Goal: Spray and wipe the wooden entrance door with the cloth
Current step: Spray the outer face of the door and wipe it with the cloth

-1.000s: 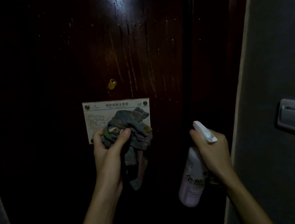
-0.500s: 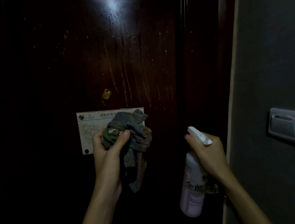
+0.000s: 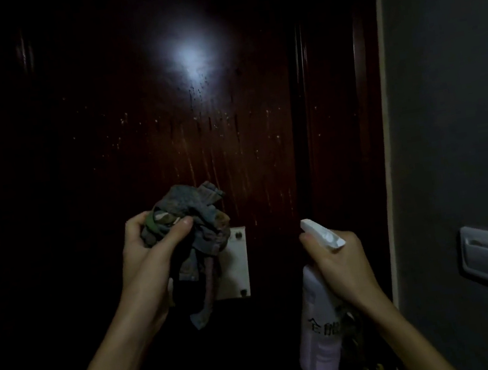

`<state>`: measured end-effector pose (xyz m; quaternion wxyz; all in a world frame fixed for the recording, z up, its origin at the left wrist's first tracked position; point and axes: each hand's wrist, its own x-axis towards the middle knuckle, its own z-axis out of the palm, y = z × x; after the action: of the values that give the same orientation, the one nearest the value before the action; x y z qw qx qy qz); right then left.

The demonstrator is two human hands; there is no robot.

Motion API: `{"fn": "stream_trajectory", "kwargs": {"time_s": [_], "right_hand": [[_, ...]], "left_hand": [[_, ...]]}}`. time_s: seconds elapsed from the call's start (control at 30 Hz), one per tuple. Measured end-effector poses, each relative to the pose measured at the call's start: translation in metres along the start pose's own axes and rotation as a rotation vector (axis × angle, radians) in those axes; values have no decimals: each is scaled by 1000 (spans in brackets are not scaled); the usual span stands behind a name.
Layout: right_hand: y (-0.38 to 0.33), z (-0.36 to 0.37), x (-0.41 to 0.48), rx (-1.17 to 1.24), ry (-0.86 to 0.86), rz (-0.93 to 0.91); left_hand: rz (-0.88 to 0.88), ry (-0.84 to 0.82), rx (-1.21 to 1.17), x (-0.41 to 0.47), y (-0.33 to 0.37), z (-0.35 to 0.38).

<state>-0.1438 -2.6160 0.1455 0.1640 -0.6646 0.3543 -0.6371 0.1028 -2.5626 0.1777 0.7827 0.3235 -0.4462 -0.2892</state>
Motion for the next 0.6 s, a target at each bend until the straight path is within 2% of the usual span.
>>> {"fn": "stream_trajectory", "kwargs": {"time_s": [0.2,0.6], "right_hand": [[-20,3,27,9,-38,-64],[-43,16,54,69,62,-36]], "left_hand": [[46,31,31,19,26,-3],[53,-3,37,50,35,-15]]}}
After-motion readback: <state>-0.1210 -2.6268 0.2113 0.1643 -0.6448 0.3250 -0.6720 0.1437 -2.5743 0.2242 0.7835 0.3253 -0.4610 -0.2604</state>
